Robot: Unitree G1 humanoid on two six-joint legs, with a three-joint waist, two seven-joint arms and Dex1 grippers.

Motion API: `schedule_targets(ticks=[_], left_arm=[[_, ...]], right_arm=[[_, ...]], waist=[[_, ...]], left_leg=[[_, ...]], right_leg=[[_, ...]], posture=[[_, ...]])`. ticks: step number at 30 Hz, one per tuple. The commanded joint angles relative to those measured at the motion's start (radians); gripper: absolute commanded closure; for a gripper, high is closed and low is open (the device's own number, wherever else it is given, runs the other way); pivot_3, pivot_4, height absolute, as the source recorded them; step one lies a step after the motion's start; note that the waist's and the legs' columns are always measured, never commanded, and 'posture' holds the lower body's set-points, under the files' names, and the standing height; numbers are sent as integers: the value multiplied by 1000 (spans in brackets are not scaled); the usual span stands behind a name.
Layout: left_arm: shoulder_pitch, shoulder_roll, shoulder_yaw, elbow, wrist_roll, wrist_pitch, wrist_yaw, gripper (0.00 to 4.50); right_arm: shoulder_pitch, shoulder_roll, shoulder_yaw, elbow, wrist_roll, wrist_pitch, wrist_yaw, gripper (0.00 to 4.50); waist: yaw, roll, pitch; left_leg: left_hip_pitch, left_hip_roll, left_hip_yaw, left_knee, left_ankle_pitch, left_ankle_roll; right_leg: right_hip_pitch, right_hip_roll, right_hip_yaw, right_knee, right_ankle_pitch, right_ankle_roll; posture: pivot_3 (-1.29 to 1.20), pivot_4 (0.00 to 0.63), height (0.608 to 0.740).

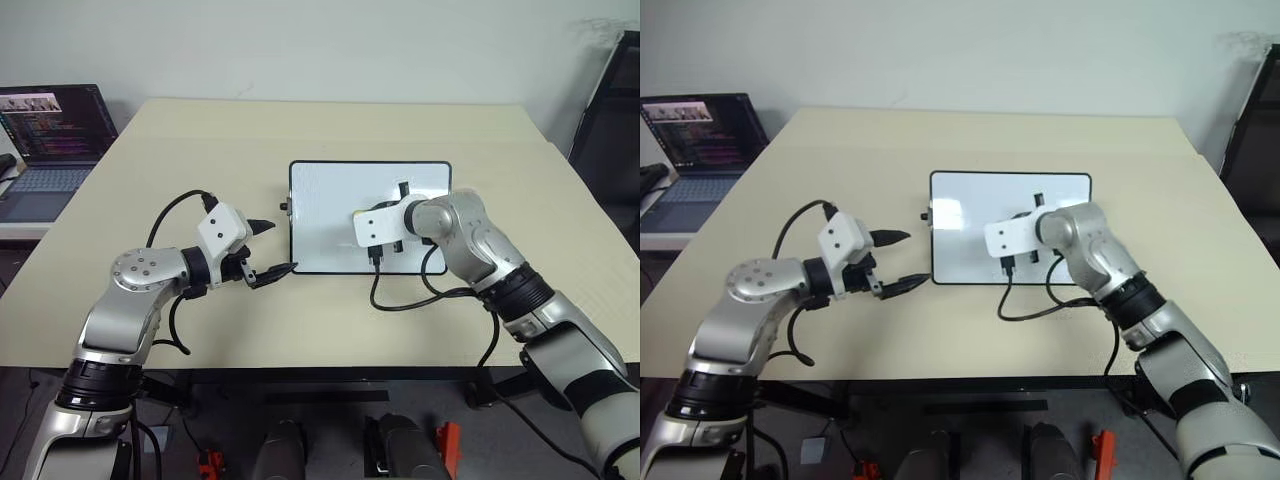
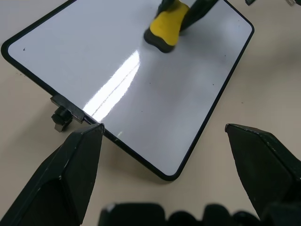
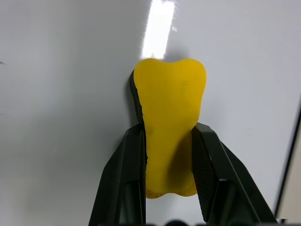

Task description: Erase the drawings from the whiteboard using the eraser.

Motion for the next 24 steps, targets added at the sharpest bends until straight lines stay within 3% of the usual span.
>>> schedule_targets(ticks=[1, 4, 9, 16, 24], left_arm=[[-21, 4, 24, -14, -10, -13, 3, 0], [-21, 18, 48, -27, -23, -4, 3, 0], [-29, 54, 93, -58, -43, 36, 8, 0], [-40, 78, 105, -80, -54, 59, 3, 0], [-56, 90, 105, -75, -53, 60, -2, 0]], right_arm=[[24, -1, -79, -78, 144, -12, 83, 3527], [43, -22, -185, -157, 307, 14, 157, 3528], [94, -162, -362, -221, 542, 45, 289, 3528], [133, -404, -513, -21, 617, -31, 301, 3528], [175, -523, -619, 100, 707, -63, 304, 3528]], waist=[[0, 0, 0], [0, 1, 2], [11, 1, 6], [12, 2, 9], [3, 3, 10]], left_leg=[[0, 0, 0, 0, 0, 0], [-1, 0, 0, 0, 0, 0], [-2, 0, 0, 0, -1, 0], [-2, 0, 1, 0, -1, -1], [-2, 0, 3, -1, -1, -1]], right_leg=[[0, 0, 0, 0, 0, 0], [-1, 0, 0, 0, 0, 0], [-1, 0, -1, -2, 0, 1], [0, -1, 0, -4, -1, 1], [-1, 0, 1, -3, -1, 0]], posture=[[0, 150, 740], [0, 150, 740], [0, 150, 740], [0, 150, 740], [0, 150, 740]])
